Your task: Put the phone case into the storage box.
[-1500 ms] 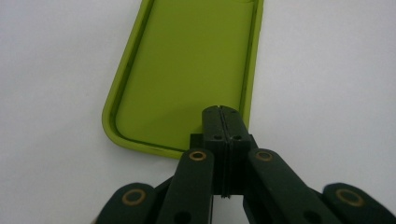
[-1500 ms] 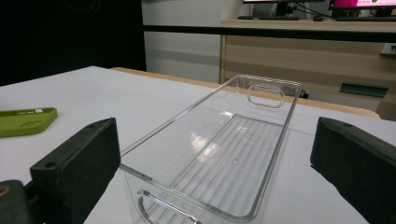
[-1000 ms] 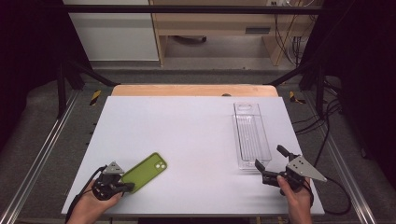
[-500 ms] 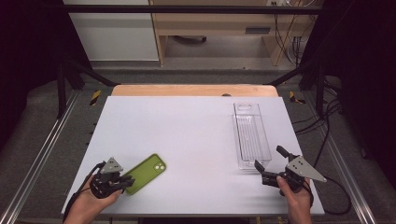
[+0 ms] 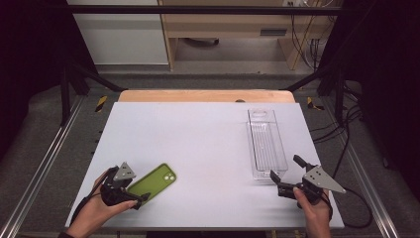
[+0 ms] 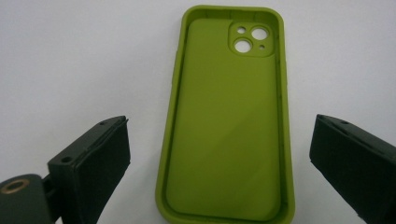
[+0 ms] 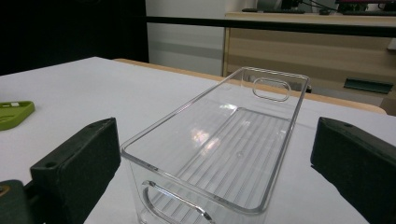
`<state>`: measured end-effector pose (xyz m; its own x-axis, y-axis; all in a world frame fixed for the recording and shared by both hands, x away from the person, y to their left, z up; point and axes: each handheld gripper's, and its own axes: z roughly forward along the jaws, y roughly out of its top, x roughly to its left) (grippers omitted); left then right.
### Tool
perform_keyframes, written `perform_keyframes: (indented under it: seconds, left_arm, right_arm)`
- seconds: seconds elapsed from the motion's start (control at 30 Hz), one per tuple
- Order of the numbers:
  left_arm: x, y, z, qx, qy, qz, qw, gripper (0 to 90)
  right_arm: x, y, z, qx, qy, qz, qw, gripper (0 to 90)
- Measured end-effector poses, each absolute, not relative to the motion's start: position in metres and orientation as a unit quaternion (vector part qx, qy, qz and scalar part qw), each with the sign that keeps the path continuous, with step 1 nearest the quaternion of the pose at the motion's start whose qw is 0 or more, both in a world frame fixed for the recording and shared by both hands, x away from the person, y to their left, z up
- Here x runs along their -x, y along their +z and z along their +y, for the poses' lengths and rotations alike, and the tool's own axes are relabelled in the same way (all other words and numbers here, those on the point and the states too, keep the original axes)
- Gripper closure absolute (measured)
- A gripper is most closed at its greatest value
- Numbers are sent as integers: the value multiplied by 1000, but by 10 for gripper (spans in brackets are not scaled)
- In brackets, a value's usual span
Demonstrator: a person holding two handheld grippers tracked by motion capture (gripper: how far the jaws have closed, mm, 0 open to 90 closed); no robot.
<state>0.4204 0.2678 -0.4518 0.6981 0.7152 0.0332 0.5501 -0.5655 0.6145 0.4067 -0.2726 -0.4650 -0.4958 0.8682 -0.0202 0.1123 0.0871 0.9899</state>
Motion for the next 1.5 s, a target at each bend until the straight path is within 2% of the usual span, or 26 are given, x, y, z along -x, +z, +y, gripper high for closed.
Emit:
perform_keyframes:
  seconds: [0.23, 0.93, 1.03, 1.2, 1.5]
  left_arm:
    - [-426, -460, 268, -872, 122, 378, 288, 51]
    - [-428, -469, 261, -888, 96, 363, 264, 72]
    - [-429, -471, 260, -890, 99, 361, 261, 75]
    - [-427, -470, 261, -892, 109, 355, 257, 142]
    - [-423, -468, 258, -890, 134, 349, 260, 160]
  right_arm:
    - [-407, -465, -271, -370, 563, 659, 334, 19]
    - [-407, -465, -271, -370, 564, 659, 333, 19]
    - [-407, -465, -271, -369, 564, 659, 333, 20]
    - [-406, -464, -271, -370, 564, 659, 332, 21]
    - [-406, -464, -270, -371, 561, 660, 335, 22]
